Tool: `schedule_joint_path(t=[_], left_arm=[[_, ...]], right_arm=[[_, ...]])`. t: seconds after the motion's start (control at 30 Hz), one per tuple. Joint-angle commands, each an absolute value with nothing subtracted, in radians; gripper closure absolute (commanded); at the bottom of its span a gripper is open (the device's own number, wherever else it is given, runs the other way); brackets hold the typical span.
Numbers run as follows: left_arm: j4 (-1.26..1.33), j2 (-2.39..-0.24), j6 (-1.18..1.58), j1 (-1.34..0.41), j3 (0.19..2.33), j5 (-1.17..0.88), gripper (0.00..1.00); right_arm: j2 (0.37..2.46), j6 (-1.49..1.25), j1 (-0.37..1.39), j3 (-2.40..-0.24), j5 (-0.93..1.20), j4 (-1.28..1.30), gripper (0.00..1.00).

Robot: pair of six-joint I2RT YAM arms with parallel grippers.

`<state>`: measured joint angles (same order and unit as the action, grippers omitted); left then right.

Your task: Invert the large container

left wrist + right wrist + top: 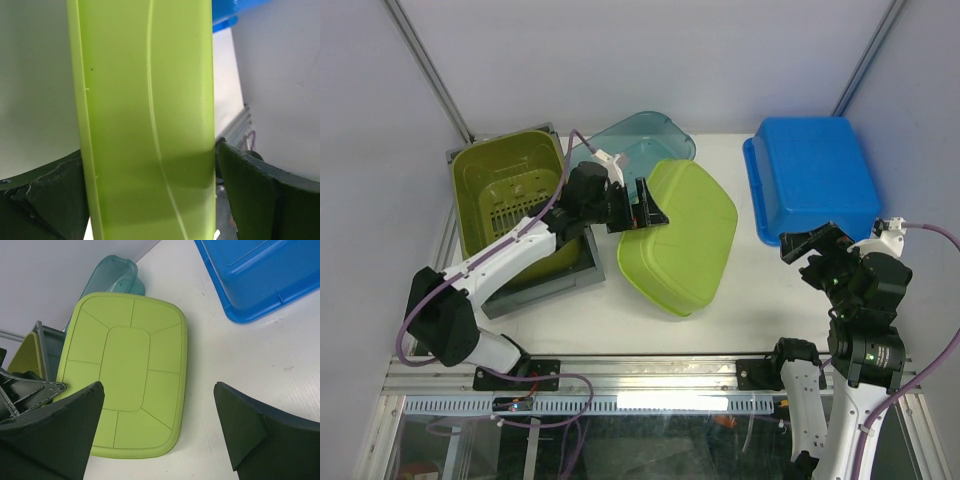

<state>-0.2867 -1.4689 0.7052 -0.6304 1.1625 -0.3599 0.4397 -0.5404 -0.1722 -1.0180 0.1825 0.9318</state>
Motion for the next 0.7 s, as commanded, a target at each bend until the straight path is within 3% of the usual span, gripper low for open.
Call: schedule_joint_path(t=[0.0,0.13,0.5,0.67], left_arm=[[-0.38,-1.381,0.591,-0.661,1.21,-0.166,0.01],[-0.423,-1.393,0.55,-0.699,1.236,-0.102,0.01],[-0.669,-1.5,0.426,-0.855,1.396,0.403,0.01],[-0.726,-1.527,0.391,-0.86,1.438,0.46,0.01]], right_arm=[[0.445,-0.531,-0.168,-1.019,0.21,0.871,0.05],[0.447,-0.545,-0.169,-1.01,0.221,0.856,0.05],[0.461,-0.529,-0.169,-1.016,0.233,0.86,0.04],[0.477,-0.513,-0.167,-1.013,0.246,0.865,0.04]])
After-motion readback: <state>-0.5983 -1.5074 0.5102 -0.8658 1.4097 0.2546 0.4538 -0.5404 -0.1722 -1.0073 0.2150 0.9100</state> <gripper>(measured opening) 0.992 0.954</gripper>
